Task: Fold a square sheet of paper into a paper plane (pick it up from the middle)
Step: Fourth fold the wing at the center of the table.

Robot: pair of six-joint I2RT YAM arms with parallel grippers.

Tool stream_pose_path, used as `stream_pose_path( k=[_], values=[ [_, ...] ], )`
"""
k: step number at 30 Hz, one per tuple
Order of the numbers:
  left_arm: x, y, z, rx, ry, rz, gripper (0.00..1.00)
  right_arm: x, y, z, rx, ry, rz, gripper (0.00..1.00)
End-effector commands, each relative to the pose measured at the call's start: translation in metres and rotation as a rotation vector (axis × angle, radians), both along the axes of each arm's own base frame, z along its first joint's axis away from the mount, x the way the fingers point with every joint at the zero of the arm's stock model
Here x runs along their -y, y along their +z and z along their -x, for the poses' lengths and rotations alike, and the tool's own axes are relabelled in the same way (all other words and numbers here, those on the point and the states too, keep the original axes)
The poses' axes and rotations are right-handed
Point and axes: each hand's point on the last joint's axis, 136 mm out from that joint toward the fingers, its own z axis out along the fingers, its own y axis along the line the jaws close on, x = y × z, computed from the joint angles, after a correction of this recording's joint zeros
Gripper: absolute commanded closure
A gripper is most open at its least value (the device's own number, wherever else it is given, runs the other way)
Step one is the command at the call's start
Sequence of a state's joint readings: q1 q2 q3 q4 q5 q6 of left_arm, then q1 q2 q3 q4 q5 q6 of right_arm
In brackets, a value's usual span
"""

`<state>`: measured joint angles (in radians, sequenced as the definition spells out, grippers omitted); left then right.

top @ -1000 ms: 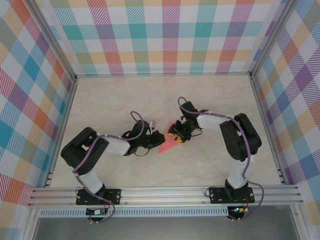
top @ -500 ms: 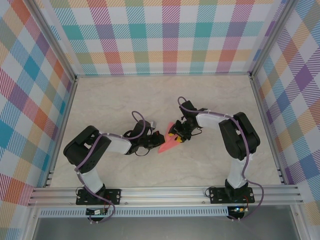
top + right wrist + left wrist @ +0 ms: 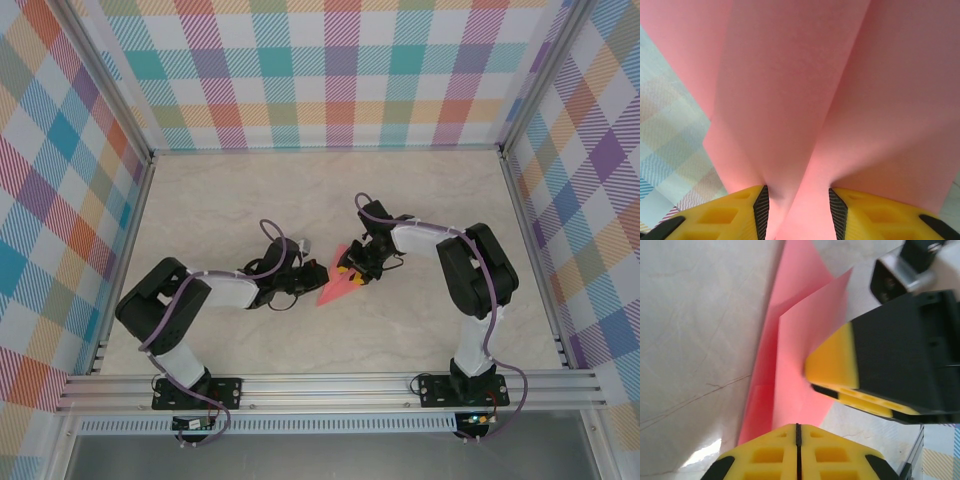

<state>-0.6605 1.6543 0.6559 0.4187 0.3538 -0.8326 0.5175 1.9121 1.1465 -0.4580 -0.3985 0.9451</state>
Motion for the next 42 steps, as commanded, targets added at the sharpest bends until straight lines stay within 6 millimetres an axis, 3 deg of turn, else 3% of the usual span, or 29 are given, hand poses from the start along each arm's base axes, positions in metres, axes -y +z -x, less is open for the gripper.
stream_pose_path(
  k=[1,11,16,28,42],
  values=[
    [0.002,0.022,-0.007,0.059,-0.002,-0.005,0.91,0.032,-0.046,0.028,-0.122,-0.004,0.182,0.59],
    [0.018,0.019,-0.006,0.025,-0.067,0.041,0.91,0.035,-0.050,0.031,-0.133,-0.007,0.197,0.59],
    [0.024,0.007,-0.005,-0.010,-0.090,0.036,0.93,0.035,-0.050,0.032,-0.138,-0.019,0.193,0.60],
    [0.014,-0.023,-0.006,-0.062,-0.060,-0.076,0.99,0.036,-0.048,0.035,-0.159,-0.012,0.199,0.61],
    [0.011,-0.036,-0.003,-0.096,-0.074,-0.124,1.00,0.036,-0.051,0.036,-0.173,0.000,0.209,0.63]
  ],
)
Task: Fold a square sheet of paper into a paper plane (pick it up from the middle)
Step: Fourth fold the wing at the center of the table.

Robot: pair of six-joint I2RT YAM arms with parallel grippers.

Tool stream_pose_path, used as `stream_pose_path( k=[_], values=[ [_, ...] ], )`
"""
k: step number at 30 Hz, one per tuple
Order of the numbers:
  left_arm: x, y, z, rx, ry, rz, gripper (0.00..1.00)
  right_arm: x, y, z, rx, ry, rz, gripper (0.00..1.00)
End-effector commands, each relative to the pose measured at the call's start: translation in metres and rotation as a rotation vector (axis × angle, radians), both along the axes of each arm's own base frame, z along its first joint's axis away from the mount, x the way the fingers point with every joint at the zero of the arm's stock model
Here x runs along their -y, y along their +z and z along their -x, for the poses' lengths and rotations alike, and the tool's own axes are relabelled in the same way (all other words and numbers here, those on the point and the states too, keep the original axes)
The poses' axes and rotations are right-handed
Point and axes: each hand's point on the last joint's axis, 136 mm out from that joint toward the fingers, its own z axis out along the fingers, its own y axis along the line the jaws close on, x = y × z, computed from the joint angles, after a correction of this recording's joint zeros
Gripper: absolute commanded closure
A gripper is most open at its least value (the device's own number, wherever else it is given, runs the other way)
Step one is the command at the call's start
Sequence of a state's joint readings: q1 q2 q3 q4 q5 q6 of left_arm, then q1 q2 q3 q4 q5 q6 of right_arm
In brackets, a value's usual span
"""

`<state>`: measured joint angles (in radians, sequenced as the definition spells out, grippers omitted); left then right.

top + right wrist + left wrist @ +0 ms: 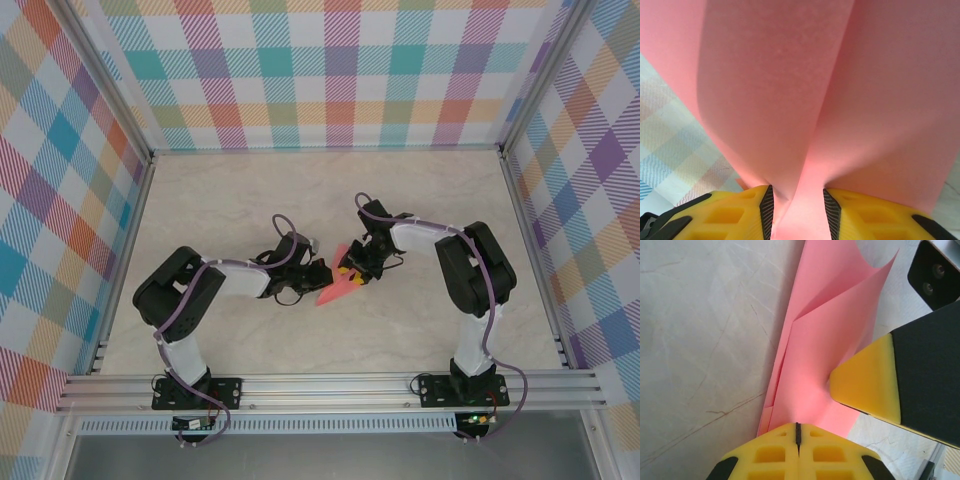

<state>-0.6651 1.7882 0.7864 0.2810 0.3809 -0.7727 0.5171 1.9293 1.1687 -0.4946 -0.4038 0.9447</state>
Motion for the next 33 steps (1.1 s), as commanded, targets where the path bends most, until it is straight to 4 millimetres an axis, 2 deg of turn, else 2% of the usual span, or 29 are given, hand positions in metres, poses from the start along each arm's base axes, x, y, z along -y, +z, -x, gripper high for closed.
stream_pose_path(
  k=[1,18,33],
  values=[
    [0.000,-0.006,0.001,-0.015,-0.012,-0.031,1.00,0.036,-0.050,0.034,-0.145,0.003,0.199,0.64],
    [-0.004,-0.008,0.005,-0.021,-0.010,-0.042,1.00,0.044,-0.057,0.040,-0.166,0.002,0.242,0.68],
    [0.011,0.014,-0.002,0.034,-0.054,0.019,0.99,0.046,-0.065,0.043,-0.183,0.004,0.258,0.68]
  ],
)
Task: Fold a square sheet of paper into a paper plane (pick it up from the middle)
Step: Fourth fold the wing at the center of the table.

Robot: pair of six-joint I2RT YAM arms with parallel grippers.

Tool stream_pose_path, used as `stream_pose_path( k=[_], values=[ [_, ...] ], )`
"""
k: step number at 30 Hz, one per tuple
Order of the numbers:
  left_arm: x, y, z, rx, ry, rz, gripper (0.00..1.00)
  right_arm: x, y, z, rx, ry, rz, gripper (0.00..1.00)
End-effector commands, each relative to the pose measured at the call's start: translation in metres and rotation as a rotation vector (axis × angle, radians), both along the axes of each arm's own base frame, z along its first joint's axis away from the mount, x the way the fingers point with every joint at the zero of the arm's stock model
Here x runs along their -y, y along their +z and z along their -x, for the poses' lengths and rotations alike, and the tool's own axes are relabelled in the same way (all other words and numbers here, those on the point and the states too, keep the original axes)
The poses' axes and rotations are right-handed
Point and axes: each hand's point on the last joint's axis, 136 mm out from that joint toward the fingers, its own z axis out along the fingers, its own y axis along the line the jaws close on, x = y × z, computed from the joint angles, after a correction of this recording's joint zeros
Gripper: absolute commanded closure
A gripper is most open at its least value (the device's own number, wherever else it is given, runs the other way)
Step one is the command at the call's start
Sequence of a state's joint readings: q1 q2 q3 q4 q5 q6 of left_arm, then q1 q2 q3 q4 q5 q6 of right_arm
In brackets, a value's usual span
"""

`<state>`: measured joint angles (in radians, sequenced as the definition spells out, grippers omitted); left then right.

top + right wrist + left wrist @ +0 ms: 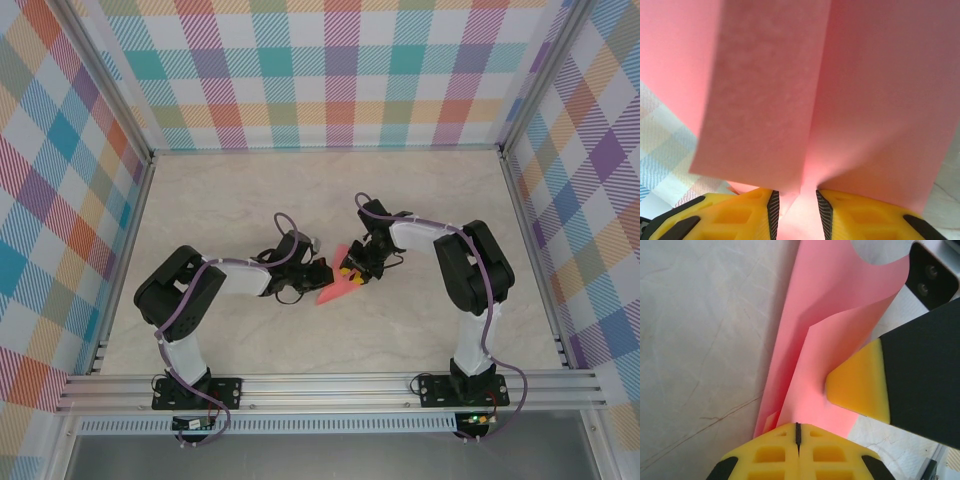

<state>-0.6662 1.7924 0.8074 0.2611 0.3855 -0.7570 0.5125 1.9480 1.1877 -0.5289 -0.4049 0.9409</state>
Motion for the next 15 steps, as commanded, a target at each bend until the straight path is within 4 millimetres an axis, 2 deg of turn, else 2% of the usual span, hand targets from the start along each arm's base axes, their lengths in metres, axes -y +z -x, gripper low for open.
stream_pose_path(
  k=[1,6,15],
  values=[
    [0.009,0.013,-0.002,0.032,-0.040,0.025,1.00,0.044,-0.062,0.041,-0.156,0.009,0.243,0.68],
    [0.011,0.013,-0.003,0.035,-0.048,0.011,0.99,0.044,-0.063,0.042,-0.159,0.012,0.245,0.69],
    [0.008,-0.002,0.001,0.001,-0.045,-0.033,1.00,0.043,-0.064,0.042,-0.160,0.012,0.246,0.69]
  ],
)
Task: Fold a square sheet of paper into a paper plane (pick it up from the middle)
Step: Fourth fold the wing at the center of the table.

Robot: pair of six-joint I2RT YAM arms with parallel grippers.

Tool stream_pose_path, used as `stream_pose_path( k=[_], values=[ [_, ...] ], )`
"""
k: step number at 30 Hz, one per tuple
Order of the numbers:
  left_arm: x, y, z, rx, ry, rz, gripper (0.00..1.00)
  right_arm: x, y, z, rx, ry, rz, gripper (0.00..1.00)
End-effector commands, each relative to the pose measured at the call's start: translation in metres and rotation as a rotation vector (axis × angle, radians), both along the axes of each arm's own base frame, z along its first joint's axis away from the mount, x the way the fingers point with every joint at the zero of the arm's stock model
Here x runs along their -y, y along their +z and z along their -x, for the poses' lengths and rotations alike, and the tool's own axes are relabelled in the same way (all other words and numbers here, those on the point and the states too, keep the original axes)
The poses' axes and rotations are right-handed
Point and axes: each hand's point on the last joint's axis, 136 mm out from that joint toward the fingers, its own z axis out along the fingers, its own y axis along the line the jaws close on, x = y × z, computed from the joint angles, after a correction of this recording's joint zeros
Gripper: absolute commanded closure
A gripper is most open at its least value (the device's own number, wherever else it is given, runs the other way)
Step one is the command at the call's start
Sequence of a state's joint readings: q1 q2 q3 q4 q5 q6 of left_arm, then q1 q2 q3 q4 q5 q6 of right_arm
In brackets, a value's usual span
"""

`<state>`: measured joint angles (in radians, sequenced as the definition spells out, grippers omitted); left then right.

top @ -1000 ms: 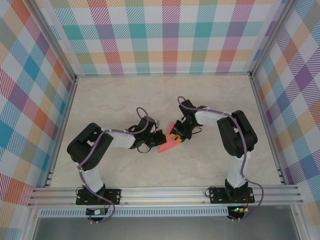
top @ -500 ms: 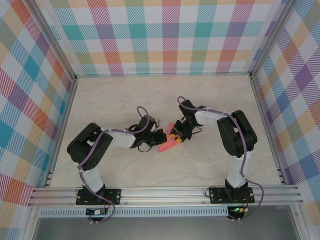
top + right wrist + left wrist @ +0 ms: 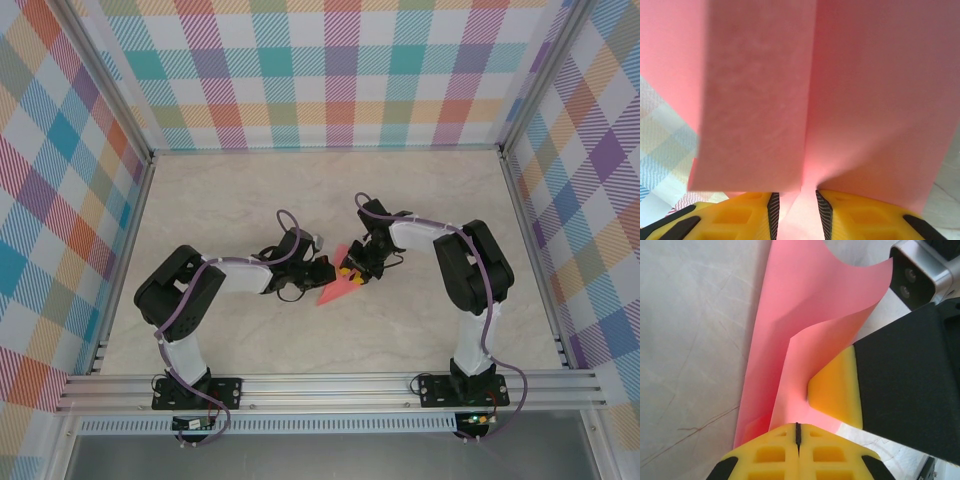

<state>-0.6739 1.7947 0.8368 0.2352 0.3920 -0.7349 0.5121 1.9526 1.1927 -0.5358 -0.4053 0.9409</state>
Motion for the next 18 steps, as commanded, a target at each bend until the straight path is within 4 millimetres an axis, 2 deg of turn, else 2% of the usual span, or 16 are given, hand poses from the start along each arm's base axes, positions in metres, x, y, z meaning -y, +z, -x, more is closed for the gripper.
stream_pose_path(
  k=[1,9,18],
  values=[
    [0.0008,-0.0093,0.0031,-0.015,-0.019,-0.040,1.00,0.0424,-0.0628,0.0425,-0.154,0.014,0.241,0.69],
    [-0.0043,-0.0177,0.0049,-0.028,-0.012,-0.074,1.00,0.0409,-0.0610,0.0410,-0.148,0.013,0.234,0.69],
    [-0.0046,-0.0166,0.0038,-0.025,-0.015,-0.086,1.00,0.0395,-0.0595,0.0400,-0.148,0.014,0.229,0.69]
  ],
)
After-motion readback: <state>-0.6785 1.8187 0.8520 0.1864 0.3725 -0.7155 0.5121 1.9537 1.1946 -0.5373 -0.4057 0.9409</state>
